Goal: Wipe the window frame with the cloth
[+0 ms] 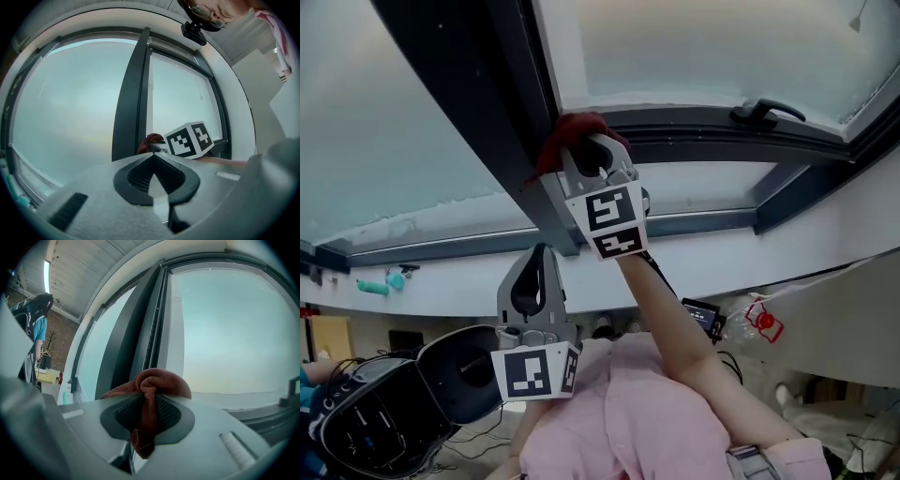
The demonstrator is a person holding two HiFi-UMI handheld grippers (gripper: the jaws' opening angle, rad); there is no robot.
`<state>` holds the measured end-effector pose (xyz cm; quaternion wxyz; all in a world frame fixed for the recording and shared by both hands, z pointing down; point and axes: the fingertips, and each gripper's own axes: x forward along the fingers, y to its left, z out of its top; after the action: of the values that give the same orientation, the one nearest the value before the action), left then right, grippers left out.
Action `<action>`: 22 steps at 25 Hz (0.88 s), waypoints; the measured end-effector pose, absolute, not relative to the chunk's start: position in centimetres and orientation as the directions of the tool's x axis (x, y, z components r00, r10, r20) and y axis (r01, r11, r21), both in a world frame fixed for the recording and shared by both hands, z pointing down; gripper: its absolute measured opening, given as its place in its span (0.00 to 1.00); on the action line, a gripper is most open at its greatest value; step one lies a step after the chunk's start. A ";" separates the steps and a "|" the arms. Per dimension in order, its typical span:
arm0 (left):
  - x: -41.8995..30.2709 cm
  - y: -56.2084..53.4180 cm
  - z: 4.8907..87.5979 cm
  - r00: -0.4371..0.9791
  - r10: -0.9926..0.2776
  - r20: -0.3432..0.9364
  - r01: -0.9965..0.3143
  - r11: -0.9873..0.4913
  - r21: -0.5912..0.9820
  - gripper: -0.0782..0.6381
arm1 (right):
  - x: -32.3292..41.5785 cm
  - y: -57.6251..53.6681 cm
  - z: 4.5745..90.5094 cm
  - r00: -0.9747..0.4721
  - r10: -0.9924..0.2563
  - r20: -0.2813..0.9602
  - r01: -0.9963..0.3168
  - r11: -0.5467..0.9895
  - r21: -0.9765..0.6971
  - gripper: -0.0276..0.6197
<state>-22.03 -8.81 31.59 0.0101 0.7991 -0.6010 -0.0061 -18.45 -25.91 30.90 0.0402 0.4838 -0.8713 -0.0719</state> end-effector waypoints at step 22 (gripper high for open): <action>-19.7 -8.9 31.6 0.311 -0.950 -0.018 -0.950 -0.312 0.033 0.10 | -11.5 -27.1 31.1 -0.431 -0.902 0.013 -0.894 0.430 0.127 0.15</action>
<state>-19.67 -8.92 31.60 0.0080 0.8097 -0.5865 -0.0169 -11.52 -27.07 31.10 0.0396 0.5317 -0.8445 -0.0502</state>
